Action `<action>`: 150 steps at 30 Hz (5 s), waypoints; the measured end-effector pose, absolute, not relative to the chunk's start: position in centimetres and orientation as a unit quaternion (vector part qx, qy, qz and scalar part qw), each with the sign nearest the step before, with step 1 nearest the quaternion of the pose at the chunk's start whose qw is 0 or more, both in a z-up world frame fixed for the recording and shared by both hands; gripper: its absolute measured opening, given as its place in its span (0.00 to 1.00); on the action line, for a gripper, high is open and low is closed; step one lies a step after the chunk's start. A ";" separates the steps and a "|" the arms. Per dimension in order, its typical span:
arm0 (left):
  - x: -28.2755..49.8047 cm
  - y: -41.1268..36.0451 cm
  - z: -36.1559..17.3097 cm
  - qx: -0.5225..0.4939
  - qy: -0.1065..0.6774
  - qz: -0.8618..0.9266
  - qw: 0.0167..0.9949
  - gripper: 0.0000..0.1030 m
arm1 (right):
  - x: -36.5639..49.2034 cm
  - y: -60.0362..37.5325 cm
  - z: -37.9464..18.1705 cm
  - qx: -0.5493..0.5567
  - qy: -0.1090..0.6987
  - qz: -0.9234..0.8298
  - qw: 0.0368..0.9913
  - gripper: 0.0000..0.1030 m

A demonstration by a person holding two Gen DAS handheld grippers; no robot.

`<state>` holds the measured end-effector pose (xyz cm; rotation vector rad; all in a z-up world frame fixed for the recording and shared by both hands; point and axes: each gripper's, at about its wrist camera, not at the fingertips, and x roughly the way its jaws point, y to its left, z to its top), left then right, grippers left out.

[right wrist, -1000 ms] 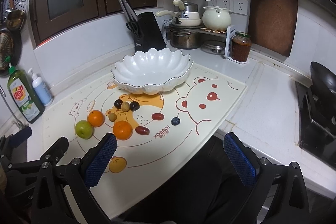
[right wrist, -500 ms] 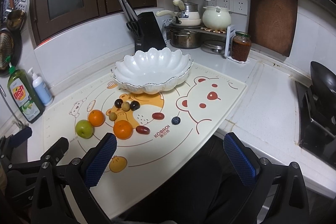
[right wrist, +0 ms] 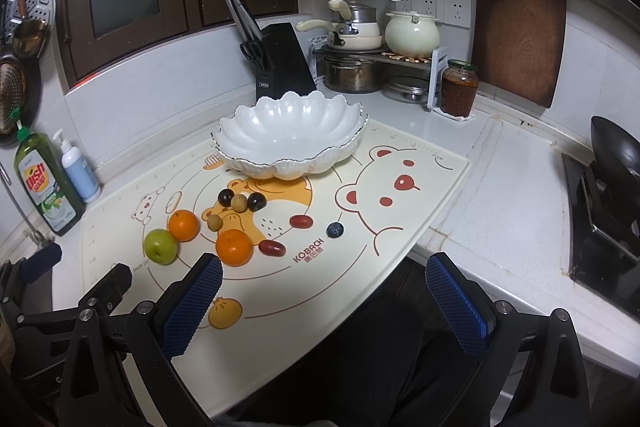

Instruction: Organize fruits

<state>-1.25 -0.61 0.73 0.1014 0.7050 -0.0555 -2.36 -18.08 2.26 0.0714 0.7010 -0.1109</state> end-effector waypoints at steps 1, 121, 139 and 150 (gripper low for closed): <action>-1.2 -0.6 0.7 0.050 0.345 -0.027 0.937 1.00 | -2.3 -18.1 2.1 0.035 0.343 -0.054 0.937 1.00; 10.9 0.4 -7.7 0.051 0.438 -0.033 0.897 0.47 | 10.2 -15.1 -8.0 0.029 0.431 0.050 0.900 0.29; 13.3 -3.4 -3.1 0.062 0.393 -0.074 0.914 0.47 | 12.2 -19.1 -3.8 0.051 0.384 0.024 0.922 0.29; 16.6 -5.4 -0.9 0.068 0.375 -0.094 0.920 0.47 | 15.1 -20.9 -1.1 0.047 0.355 0.012 0.934 0.29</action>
